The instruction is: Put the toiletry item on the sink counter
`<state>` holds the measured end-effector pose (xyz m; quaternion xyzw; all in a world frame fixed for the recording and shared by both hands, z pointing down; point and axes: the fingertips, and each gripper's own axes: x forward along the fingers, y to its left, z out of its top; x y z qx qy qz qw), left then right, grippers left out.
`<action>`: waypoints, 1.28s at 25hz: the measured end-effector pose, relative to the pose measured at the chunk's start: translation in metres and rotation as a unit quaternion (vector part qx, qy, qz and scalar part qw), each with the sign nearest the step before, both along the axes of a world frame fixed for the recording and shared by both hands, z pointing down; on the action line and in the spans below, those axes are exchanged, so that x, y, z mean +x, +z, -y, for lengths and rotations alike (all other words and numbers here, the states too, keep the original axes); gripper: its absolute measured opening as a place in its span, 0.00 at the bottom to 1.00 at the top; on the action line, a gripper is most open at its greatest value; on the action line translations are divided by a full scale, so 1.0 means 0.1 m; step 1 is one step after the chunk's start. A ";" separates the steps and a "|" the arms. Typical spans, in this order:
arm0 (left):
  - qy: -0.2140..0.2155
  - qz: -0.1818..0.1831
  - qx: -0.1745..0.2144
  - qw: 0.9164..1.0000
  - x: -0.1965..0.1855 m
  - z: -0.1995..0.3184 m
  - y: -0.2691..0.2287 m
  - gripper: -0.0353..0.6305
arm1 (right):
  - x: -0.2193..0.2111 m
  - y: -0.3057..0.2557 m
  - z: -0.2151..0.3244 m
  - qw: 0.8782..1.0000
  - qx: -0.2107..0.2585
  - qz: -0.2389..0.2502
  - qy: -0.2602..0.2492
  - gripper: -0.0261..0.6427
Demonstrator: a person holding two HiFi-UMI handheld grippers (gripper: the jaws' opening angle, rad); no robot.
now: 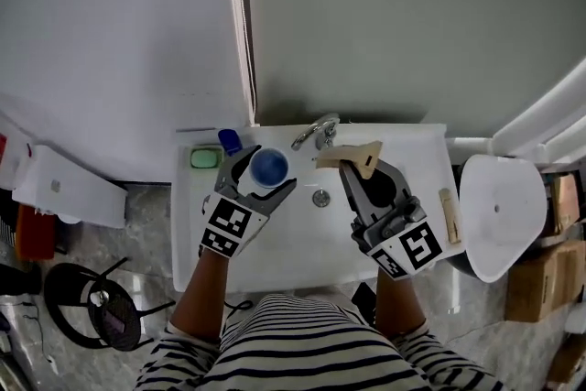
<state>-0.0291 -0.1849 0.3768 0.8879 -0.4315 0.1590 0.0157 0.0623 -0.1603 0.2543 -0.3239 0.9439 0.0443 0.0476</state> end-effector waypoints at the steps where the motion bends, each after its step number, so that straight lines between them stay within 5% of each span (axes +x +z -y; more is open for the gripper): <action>1: 0.010 -0.002 -0.003 1.000 0.02 0.05 0.02 0.62 | 0.01 -0.01 0.01 1.000 0.000 0.000 0.012 0.07; 13: 0.052 0.008 -0.040 0.998 -0.16 0.54 0.87 0.62 | -0.31 0.40 0.18 0.995 -0.025 -0.008 0.097 0.07; 21: 0.036 0.006 -0.065 0.997 -0.34 0.47 1.25 0.62 | -0.54 0.56 0.28 0.996 -0.045 -0.005 0.074 0.07; 32: -0.008 0.020 -0.078 0.997 -1.13 0.18 1.86 0.62 | -1.25 0.97 0.30 0.997 -0.071 -0.023 0.015 0.07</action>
